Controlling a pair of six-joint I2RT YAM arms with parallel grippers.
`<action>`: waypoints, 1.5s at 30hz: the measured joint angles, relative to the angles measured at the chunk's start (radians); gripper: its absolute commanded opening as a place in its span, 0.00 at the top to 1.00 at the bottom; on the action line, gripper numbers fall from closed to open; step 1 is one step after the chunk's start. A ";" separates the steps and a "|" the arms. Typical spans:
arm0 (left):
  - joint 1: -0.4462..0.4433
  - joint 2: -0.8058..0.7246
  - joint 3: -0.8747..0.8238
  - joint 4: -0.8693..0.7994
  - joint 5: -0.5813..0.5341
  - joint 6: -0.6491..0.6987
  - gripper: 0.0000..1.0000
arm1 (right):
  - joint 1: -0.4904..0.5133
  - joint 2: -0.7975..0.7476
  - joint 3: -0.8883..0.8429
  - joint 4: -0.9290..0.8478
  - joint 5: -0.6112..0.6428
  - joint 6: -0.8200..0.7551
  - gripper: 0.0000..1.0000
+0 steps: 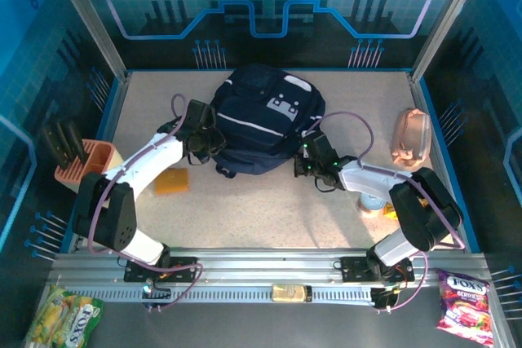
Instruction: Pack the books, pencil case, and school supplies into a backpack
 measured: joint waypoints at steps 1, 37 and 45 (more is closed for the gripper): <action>0.000 -0.003 -0.005 0.002 0.005 0.004 1.00 | -0.014 0.002 0.003 0.000 -0.008 0.000 0.98; -0.240 -0.008 0.140 -0.088 -0.127 0.560 0.21 | -0.250 -0.154 -0.005 -0.022 -0.157 0.001 0.14; -0.339 0.257 0.315 -0.130 -0.233 0.985 0.21 | -0.306 -0.201 -0.040 0.013 -0.171 -0.003 0.12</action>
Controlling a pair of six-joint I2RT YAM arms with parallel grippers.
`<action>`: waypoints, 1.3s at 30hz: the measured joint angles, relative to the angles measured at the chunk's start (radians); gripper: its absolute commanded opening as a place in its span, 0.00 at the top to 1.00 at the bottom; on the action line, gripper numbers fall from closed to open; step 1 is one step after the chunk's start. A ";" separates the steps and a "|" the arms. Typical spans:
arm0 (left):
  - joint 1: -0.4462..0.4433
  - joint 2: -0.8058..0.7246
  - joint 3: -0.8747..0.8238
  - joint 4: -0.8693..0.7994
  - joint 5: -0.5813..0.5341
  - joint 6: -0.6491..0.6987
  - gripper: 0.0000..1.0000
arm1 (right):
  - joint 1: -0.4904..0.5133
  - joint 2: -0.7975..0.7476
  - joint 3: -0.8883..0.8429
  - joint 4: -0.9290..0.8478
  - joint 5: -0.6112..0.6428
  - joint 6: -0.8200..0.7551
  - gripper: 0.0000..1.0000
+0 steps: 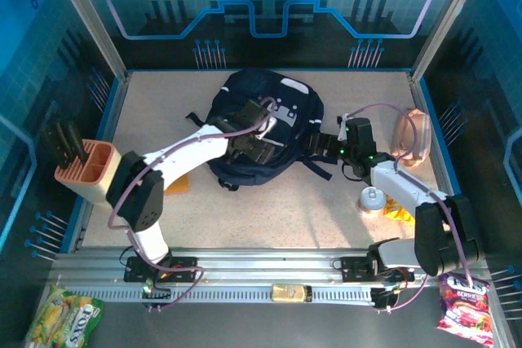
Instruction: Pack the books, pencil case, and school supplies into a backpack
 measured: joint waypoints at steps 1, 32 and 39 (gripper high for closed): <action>-0.004 0.017 0.000 -0.011 0.000 0.050 0.21 | -0.010 -0.003 -0.005 0.004 -0.005 0.001 0.12; 0.059 0.222 0.235 -0.261 0.039 0.629 0.37 | -0.075 -0.028 -0.038 0.028 -0.091 0.060 0.13; 0.058 0.225 0.232 -0.207 0.027 0.629 0.62 | -0.075 -0.028 -0.039 0.050 -0.109 0.068 0.13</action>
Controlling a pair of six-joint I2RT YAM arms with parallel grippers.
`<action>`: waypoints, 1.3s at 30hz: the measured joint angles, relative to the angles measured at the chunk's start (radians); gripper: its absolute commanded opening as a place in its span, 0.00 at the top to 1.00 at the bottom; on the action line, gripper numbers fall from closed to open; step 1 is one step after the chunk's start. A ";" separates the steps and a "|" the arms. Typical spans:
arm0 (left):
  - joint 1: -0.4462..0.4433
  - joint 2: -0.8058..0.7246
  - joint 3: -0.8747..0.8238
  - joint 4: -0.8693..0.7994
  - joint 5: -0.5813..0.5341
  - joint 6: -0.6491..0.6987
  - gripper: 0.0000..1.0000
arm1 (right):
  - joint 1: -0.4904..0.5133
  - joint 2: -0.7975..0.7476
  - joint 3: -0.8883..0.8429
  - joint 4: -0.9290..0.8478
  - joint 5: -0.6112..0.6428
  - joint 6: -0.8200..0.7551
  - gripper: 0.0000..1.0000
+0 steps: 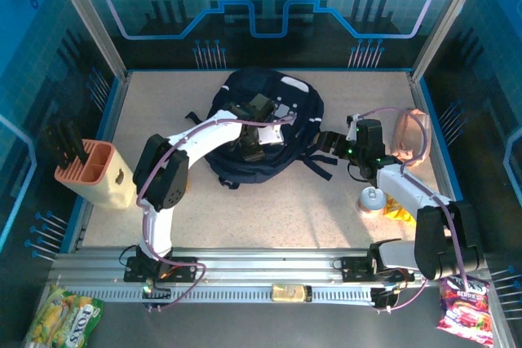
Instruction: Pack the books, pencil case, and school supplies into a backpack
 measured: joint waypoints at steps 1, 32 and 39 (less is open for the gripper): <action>0.000 -0.003 -0.008 0.023 0.001 -0.002 0.66 | 0.000 0.000 0.000 0.005 -0.009 0.001 0.13; 0.047 -0.407 -0.554 0.587 0.223 -0.232 0.92 | 0.008 0.619 0.397 0.327 -0.501 0.240 0.38; 0.047 -0.407 -0.556 0.591 0.226 -0.232 0.92 | 0.011 0.675 0.460 0.277 -0.508 0.198 0.40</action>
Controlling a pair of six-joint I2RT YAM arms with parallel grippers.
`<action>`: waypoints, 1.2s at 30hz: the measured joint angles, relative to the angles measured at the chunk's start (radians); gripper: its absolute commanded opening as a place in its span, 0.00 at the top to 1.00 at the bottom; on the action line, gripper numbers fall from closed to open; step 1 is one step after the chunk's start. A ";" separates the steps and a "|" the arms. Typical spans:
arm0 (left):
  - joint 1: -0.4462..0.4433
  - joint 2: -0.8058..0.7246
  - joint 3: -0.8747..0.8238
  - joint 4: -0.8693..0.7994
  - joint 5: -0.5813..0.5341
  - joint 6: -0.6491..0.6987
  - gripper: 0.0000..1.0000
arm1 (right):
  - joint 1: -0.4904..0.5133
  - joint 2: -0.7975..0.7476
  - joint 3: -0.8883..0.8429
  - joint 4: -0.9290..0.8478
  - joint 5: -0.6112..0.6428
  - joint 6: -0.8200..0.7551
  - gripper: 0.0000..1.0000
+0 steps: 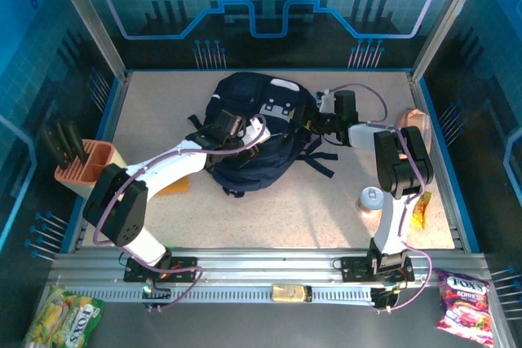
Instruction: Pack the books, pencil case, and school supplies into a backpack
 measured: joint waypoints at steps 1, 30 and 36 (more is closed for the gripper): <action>0.000 0.000 0.000 0.000 0.000 0.000 0.91 | 0.001 0.000 -0.003 0.002 0.000 -0.005 0.41; 0.001 0.001 0.003 -0.031 0.000 -0.001 0.89 | 0.003 -0.103 -0.164 -0.034 -0.097 -0.129 0.46; 0.001 0.001 0.004 -0.032 0.000 -0.002 0.89 | 0.003 -0.103 -0.162 -0.062 -0.093 -0.158 0.51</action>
